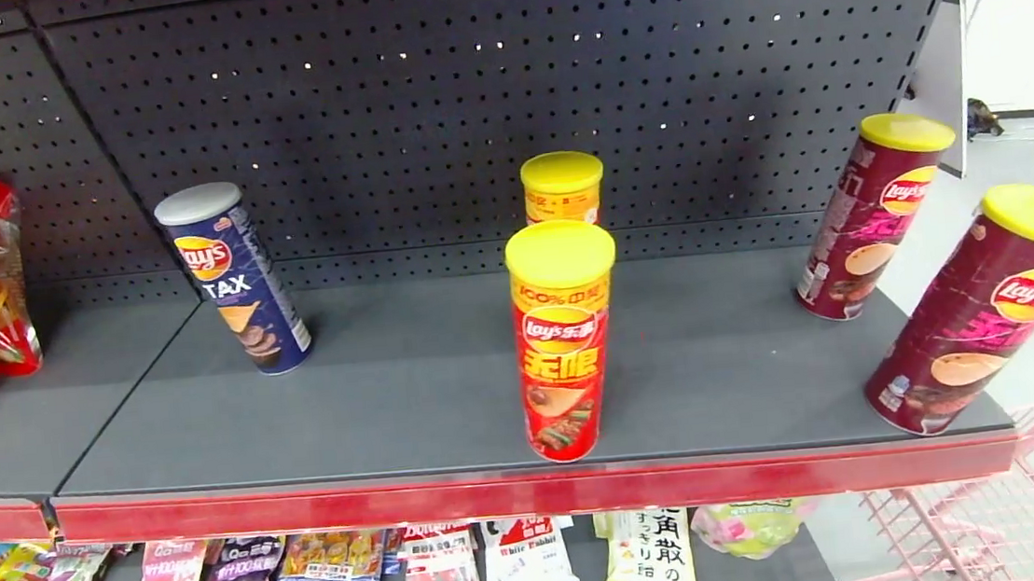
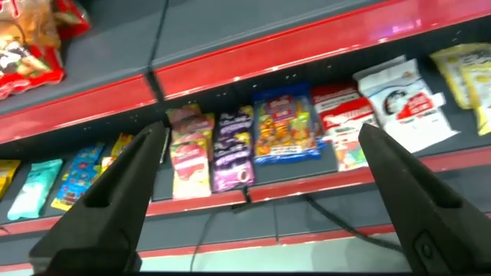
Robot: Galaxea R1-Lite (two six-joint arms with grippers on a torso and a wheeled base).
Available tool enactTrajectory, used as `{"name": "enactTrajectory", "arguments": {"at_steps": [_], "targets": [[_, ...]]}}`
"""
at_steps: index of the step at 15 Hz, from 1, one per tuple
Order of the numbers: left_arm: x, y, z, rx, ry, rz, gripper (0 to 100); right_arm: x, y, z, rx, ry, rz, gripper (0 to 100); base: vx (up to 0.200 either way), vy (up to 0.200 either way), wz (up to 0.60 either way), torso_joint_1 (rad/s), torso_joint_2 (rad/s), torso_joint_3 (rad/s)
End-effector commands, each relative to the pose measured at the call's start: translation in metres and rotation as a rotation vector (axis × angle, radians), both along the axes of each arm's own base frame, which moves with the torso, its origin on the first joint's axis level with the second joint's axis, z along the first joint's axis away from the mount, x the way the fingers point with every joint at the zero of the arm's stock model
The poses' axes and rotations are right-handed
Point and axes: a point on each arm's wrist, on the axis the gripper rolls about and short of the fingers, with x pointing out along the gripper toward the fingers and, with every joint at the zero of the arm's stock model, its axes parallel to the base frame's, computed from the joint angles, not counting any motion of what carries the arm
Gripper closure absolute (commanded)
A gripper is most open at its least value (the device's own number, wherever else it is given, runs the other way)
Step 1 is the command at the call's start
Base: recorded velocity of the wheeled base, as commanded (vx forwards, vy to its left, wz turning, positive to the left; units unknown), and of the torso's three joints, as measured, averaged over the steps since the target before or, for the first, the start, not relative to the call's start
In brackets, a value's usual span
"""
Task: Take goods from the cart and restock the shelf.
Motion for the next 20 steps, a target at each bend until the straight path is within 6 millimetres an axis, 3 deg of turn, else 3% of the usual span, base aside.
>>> {"name": "enactTrajectory", "arguments": {"at_steps": [1, 20], "targets": [[0.0001, 0.0000, 0.0002, 0.000, 0.000, 0.000, 0, -0.0005, 0.0000, -0.0001, 0.000, -0.002, 0.000, 100, 0.000, 0.200, 0.00, 0.007, -0.01, 0.007], [0.0000, 0.0001, 0.0008, 0.006, -0.003, 0.004, 0, -0.0071, -0.0004, -0.0055, -0.002, -0.027, 0.001, 100, 0.000, 0.189, 0.00, 0.003, 0.00, 0.002]]}}
